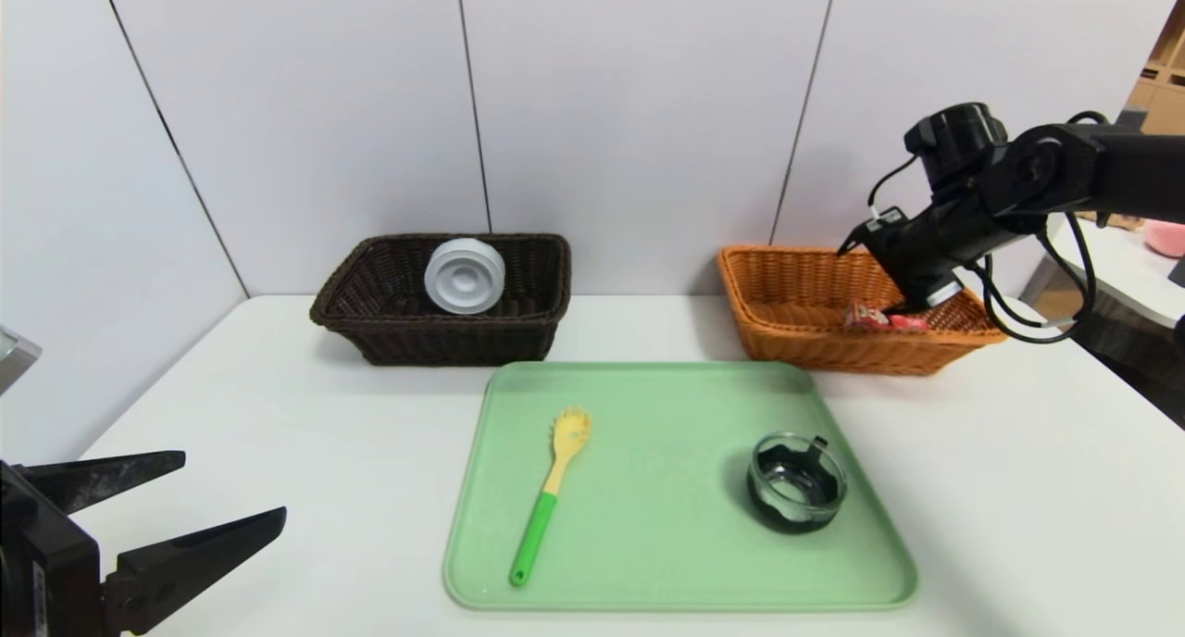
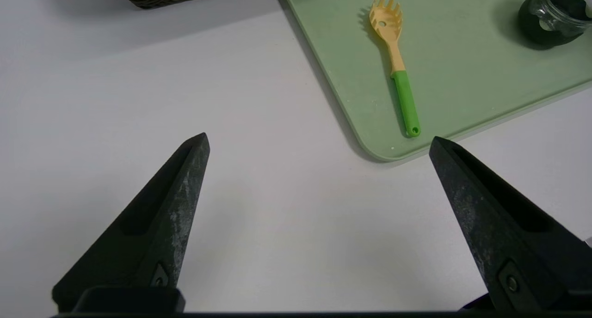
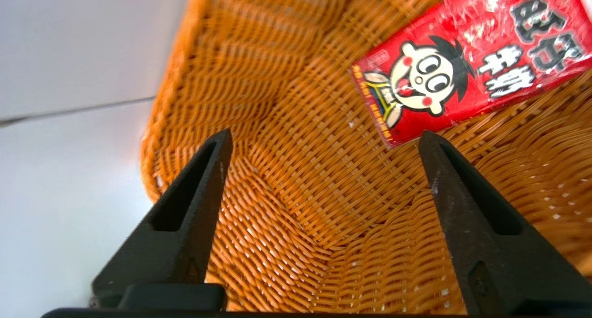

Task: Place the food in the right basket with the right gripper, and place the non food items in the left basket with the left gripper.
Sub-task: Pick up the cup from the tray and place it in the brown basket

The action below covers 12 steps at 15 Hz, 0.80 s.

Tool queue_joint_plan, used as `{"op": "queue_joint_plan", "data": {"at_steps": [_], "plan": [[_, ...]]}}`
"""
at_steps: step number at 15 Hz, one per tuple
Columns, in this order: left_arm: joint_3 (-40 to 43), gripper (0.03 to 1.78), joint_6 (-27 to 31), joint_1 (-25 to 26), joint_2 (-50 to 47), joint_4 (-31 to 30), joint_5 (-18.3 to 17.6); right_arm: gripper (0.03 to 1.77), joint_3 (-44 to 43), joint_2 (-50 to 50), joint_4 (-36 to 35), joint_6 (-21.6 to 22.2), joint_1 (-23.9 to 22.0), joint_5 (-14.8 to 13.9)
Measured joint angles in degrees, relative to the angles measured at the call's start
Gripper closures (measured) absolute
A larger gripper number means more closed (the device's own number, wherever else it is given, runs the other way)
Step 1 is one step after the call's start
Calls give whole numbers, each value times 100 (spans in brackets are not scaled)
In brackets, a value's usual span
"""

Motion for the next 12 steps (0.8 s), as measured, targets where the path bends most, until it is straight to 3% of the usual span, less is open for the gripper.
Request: {"op": "queue_joint_plan", "data": {"at_steps": [4,8,12], "plan": [[-152,12,9,0,27,7,13,27,0,-742,20,-653,519,-41],[-364,12,11,0,122,29,29,20,0,-1698,215,-1591,1261,-190],[-384,12,9,0,154,38,57,15,22,-2500,672,-3266,1591,-210]]}}
